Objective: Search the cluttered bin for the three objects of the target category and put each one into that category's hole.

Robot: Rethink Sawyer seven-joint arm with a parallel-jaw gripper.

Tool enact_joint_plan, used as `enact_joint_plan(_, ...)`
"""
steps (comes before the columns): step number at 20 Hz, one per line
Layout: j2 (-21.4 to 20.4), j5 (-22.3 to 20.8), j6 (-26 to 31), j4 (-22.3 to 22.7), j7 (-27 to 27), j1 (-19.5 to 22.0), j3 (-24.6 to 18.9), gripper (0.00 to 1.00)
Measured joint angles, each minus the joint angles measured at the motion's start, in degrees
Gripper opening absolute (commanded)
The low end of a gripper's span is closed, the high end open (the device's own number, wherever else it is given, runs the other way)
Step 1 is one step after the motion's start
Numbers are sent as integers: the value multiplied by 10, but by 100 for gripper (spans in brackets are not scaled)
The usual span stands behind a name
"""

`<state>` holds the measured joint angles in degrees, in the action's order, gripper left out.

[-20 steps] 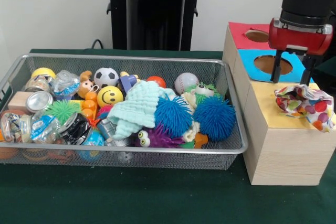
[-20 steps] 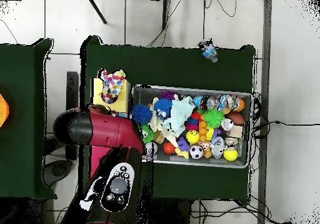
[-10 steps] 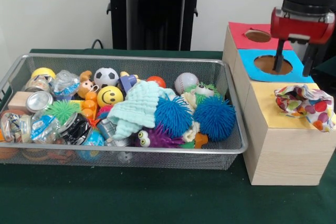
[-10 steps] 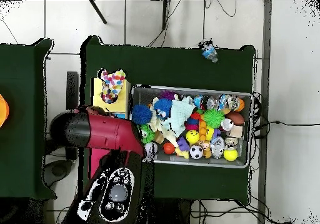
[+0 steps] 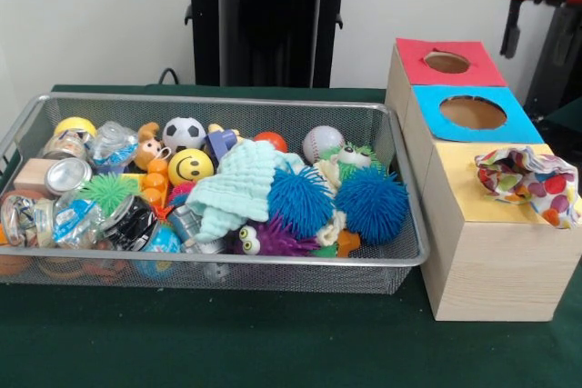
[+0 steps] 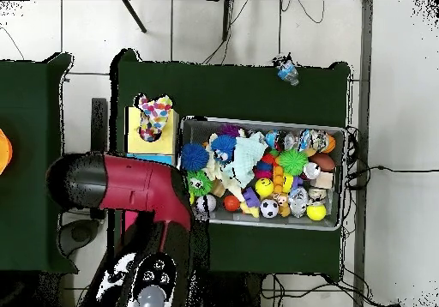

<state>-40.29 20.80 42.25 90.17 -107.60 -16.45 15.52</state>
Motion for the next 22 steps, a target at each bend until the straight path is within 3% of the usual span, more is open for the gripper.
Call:
enact_joint_plan(6, -5, -6, 27, -29, 0, 4, 1, 100)
enact_joint_plan(13, 14, -29, 29, -91, 0, 27, 1, 100)
enact_joint_plan(22, 44, -41, 29, -138, 0, 54, 1, 100)
